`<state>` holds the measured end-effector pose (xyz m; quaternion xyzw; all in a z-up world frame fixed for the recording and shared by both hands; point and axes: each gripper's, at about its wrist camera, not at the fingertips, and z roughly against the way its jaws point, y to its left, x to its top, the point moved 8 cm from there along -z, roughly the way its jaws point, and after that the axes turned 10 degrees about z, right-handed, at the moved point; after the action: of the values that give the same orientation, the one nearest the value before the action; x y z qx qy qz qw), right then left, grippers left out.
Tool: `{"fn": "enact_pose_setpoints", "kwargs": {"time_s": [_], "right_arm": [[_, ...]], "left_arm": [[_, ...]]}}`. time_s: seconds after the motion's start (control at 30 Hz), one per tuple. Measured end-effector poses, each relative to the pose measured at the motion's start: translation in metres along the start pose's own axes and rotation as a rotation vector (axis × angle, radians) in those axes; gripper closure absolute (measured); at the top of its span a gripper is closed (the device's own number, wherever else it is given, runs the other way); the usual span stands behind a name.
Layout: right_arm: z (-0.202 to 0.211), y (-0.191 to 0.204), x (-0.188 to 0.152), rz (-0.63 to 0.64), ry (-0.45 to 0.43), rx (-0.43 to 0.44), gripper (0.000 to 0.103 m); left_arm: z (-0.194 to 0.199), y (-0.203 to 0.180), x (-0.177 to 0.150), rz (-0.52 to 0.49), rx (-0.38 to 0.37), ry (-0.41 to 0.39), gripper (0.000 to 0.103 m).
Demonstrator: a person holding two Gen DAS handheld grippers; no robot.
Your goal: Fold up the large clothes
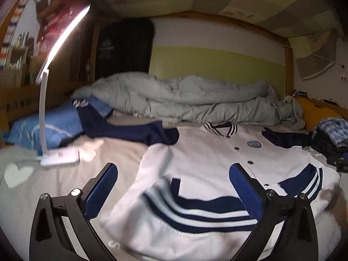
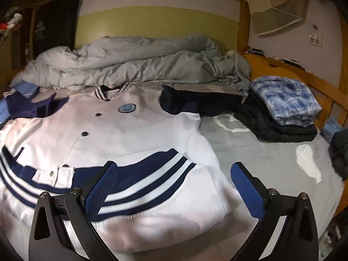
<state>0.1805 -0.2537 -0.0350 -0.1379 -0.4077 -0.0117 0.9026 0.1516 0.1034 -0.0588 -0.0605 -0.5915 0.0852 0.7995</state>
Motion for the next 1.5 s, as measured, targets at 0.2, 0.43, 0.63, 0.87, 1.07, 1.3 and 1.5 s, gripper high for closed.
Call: {"fn": "enact_pose_setpoints", "kwargs": {"time_s": [0.2, 0.43, 0.63, 0.87, 1.07, 1.3, 1.5], "right_arm": [[-0.024, 0.031, 0.047, -0.009, 0.080, 0.053, 0.000], [-0.033, 0.048, 0.091, 0.041, 0.104, -0.037, 0.000], [-0.029, 0.034, 0.099, 0.037, 0.112, -0.083, 0.000], [-0.013, 0.045, 0.065, 0.063, 0.065, 0.029, 0.000], [0.000, 0.052, -0.012, 0.163, 0.062, 0.164, 0.000], [0.007, 0.046, -0.067, 0.210, 0.084, 0.298, 0.000], [0.013, 0.067, -0.069, 0.337, 0.061, 0.327, 0.001]], "left_arm": [[-0.007, -0.009, 0.007, -0.002, 0.011, -0.041, 0.000], [-0.017, -0.020, 0.001, -0.043, 0.041, -0.006, 0.000], [-0.005, -0.024, 0.001, -0.057, 0.029, 0.002, 0.000], [0.003, -0.023, -0.015, -0.081, -0.036, 0.068, 0.000], [0.010, -0.020, -0.039, -0.153, -0.076, 0.143, 0.000], [0.010, -0.025, -0.086, -0.313, -0.126, 0.285, 0.000], [0.003, -0.019, -0.098, -0.299, -0.194, 0.360, 0.000]]}}
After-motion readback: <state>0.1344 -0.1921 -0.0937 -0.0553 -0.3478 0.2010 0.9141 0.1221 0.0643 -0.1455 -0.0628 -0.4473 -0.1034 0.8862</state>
